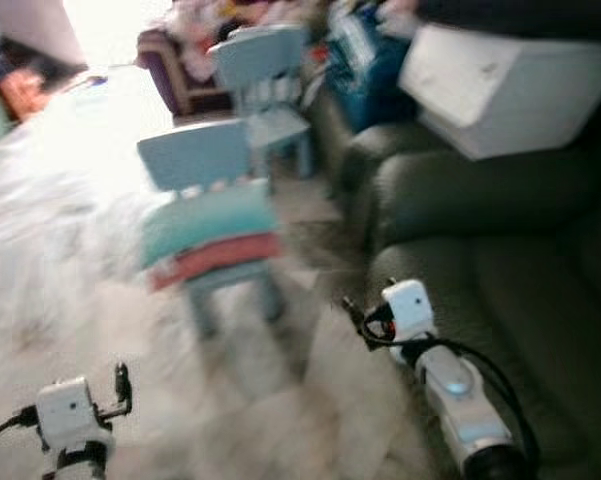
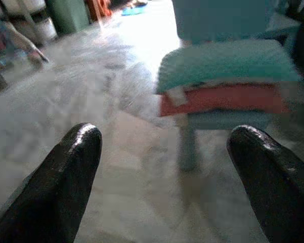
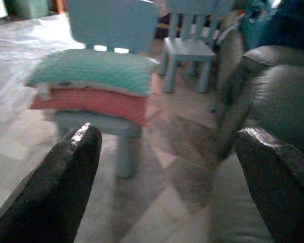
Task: Move the pillow to the sofa
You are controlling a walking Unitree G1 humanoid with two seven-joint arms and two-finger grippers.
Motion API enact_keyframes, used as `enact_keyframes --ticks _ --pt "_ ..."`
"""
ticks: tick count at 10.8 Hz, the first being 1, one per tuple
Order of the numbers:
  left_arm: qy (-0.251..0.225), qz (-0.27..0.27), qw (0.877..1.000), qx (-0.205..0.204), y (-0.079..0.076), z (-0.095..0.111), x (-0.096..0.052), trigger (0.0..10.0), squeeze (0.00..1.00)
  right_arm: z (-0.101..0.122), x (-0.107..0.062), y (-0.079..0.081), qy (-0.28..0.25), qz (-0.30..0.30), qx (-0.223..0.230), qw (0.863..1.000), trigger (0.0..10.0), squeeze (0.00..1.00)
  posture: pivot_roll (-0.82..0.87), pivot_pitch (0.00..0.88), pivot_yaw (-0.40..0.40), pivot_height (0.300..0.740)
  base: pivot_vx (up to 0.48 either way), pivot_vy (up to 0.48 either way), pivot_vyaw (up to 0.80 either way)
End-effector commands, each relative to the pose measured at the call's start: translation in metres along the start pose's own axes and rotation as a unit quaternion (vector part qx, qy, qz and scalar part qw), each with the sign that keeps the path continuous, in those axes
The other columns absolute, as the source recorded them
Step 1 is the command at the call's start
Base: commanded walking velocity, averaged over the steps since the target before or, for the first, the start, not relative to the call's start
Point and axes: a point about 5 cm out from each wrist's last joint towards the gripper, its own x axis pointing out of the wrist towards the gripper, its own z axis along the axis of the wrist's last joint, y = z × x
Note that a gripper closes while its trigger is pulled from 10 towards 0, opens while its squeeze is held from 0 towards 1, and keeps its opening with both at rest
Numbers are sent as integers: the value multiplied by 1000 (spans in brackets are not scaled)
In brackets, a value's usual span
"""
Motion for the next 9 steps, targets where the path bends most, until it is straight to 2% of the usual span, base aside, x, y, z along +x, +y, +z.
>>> enact_keyframes --ticks 1,3,4,9 --pt "9 14 1000 16 11 -3 -2 10000 0 1 2 4 -4 2 8 1000 10000 0 -135 62 50 740 0 0 0" --pt "26 30 999 0 12 -6 -1 10000 0 1 2 4 -5 4 7 1000 10000 0 -137 66 44 740 0 0 0" --pt "27 29 999 2 12 -6 -1 10000 0 1 3 3 -5 4 6 1000 10000 0 -137 66 44 740 0 315 0" --pt "35 25 999 -2 10 -8 1 10000 0 3 4 3 -9 4 6 1000 10000 0 -141 69 44 740 0 480 0"
